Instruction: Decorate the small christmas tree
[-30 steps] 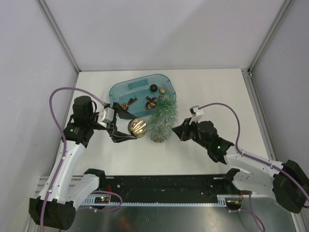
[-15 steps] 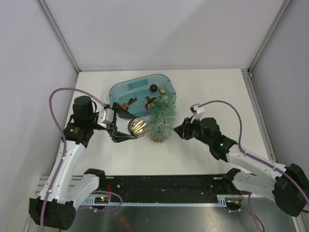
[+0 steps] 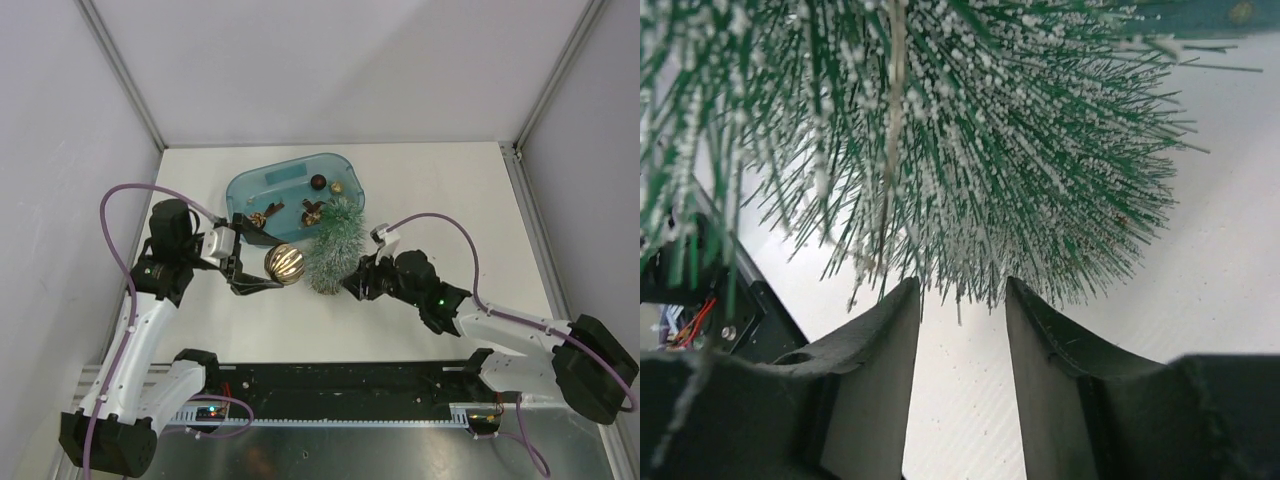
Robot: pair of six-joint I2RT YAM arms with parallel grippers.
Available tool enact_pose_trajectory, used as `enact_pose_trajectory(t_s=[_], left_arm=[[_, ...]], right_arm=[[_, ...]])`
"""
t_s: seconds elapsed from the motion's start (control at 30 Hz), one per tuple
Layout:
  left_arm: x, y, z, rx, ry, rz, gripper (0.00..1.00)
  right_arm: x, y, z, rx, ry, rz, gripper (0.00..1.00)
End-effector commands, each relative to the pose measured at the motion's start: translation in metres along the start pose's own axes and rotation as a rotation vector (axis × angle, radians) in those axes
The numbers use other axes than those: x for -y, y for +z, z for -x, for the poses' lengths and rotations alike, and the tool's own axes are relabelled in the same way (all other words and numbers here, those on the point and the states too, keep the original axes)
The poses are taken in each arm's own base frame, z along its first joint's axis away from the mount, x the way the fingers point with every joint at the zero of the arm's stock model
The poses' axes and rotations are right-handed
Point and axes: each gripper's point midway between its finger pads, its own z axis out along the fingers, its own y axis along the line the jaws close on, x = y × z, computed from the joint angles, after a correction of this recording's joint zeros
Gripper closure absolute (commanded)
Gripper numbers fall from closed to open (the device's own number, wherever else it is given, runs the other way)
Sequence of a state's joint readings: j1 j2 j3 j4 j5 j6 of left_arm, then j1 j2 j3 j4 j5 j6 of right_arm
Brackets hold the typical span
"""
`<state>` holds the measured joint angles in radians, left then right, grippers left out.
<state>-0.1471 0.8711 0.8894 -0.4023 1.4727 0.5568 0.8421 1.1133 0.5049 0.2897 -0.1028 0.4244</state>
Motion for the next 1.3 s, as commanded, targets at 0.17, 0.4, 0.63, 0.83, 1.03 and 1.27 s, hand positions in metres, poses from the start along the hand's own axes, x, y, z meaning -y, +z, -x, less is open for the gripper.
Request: enact_pose_trajectory(t_s=[0.17,0.4,0.63,0.83,1.03,1.27], left_arm=[[0.01,-0.001,0.01,0.036,0.05,-0.046,0.33],[0.01,-0.001,0.012,0.035,0.054,-0.044,0.35],[0.011,-0.001,0.011,0.035,0.053,-0.045,0.35],[0.011,-0.001,0.01,0.035,0.056,-0.045,0.36],[0.012,-0.001,0.011,0.038,0.059,-0.05,0.37],[0.012,0.0,0.011,0.045,0.064,-0.061,0.37]], right_arm=[[0.009,0.017,0.018,0.144,-0.028,-0.111,0.66],[0.006,0.02,0.014,0.162,-0.048,-0.135,0.91],[0.018,0.005,0.005,0.124,-0.138,-0.184,1.0],[0.03,-0.012,0.005,0.096,-0.224,-0.243,1.0],[0.034,-0.021,0.01,0.101,-0.273,-0.269,1.0],[0.042,-0.031,0.006,0.074,-0.276,-0.314,1.0]])
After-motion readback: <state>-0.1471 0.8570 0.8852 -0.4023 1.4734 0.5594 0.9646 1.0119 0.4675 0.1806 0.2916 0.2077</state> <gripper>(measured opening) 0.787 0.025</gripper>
